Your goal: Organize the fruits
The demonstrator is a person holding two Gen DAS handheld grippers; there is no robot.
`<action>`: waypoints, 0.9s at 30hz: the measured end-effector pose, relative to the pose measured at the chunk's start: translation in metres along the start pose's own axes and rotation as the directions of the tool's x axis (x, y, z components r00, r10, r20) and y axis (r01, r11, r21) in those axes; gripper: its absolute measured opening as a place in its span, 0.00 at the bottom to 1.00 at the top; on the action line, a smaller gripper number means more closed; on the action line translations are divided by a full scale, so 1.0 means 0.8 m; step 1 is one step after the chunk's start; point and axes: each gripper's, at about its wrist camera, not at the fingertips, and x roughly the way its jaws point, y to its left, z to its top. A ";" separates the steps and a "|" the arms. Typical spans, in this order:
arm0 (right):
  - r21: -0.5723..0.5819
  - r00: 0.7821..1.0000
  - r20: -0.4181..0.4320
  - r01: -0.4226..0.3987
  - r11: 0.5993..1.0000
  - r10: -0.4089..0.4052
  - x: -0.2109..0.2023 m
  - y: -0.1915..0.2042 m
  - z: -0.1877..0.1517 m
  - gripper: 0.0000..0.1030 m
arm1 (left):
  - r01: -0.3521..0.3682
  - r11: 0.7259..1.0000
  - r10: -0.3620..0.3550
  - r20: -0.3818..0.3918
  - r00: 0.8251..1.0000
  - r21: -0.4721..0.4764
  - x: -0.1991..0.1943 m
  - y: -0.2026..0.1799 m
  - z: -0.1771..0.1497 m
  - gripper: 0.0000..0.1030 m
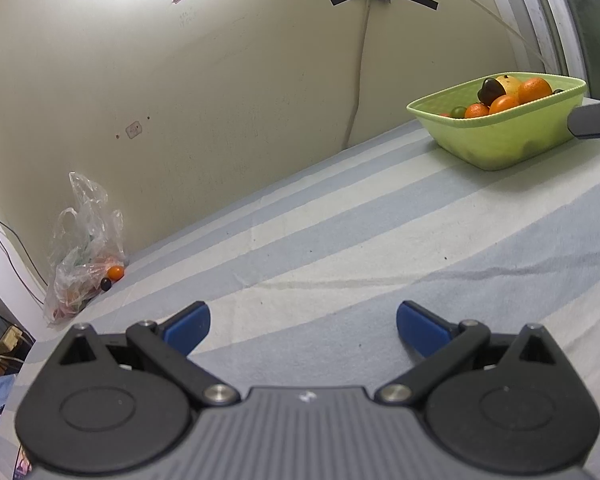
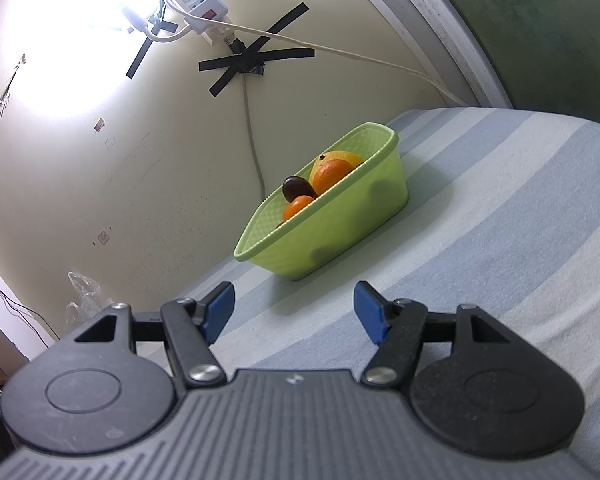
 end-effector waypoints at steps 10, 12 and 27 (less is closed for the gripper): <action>0.000 1.000 0.000 -0.001 1.000 0.001 0.000 0.000 0.000 0.66 | 0.001 1.000 -0.001 0.000 1.000 0.000 0.001 0.001 0.000 1.00; 0.000 1.000 0.000 -0.001 1.000 0.001 0.000 0.000 0.000 0.66 | -0.001 1.000 0.001 0.001 1.000 0.001 0.000 0.001 0.000 1.00; 0.000 1.000 0.001 0.000 1.000 0.000 0.000 0.000 0.000 0.66 | 0.009 1.000 -0.009 -0.004 1.000 -0.003 -0.002 0.000 0.000 1.00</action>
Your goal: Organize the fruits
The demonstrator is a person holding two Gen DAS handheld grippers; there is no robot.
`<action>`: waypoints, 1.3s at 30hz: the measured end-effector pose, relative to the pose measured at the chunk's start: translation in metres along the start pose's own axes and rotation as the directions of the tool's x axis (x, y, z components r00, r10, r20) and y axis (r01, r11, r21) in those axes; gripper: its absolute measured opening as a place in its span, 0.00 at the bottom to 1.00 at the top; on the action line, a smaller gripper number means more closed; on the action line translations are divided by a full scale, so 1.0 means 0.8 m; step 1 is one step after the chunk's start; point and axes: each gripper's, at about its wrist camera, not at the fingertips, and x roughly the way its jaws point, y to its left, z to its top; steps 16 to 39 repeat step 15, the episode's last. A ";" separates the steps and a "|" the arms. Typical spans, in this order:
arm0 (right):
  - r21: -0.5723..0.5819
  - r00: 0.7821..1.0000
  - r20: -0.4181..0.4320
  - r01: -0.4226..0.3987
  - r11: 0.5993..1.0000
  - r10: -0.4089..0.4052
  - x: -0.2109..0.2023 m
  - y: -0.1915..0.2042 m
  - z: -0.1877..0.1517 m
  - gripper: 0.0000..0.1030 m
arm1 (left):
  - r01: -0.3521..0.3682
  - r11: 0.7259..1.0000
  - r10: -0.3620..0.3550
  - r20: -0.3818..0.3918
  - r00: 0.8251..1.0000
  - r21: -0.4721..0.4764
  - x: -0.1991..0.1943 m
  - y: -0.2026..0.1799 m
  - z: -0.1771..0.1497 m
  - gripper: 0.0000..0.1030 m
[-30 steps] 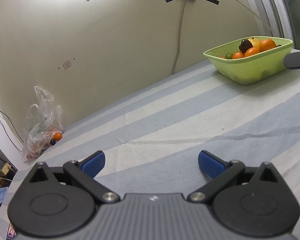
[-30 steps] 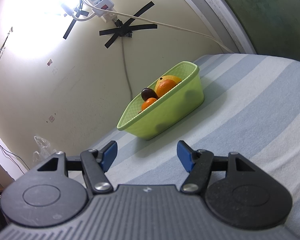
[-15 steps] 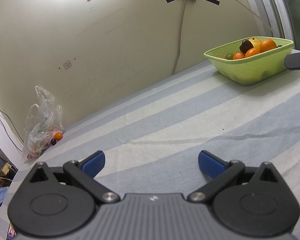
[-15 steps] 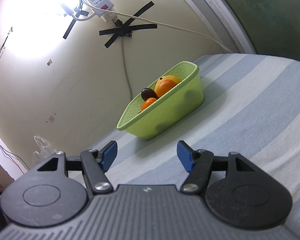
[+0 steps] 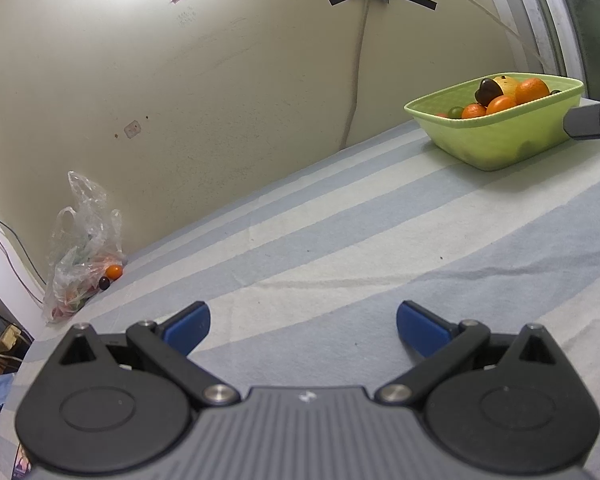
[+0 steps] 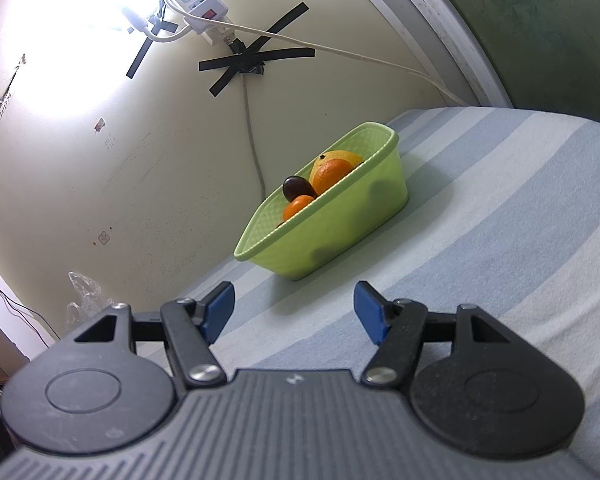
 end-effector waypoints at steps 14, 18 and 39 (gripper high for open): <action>-0.008 1.000 -0.003 0.008 1.000 -0.008 0.000 0.000 0.001 0.66 | 0.105 0.994 -0.106 -0.022 0.994 -0.034 -0.002 0.009 0.001 1.00; -0.009 1.000 -0.003 0.010 1.000 -0.010 0.001 0.001 0.001 0.66 | 0.117 0.992 -0.118 -0.026 0.993 -0.040 -0.001 0.010 0.001 1.00; -0.009 1.000 -0.003 0.010 1.000 -0.010 0.001 0.001 0.001 0.66 | 0.117 0.992 -0.118 -0.026 0.993 -0.040 -0.001 0.010 0.001 1.00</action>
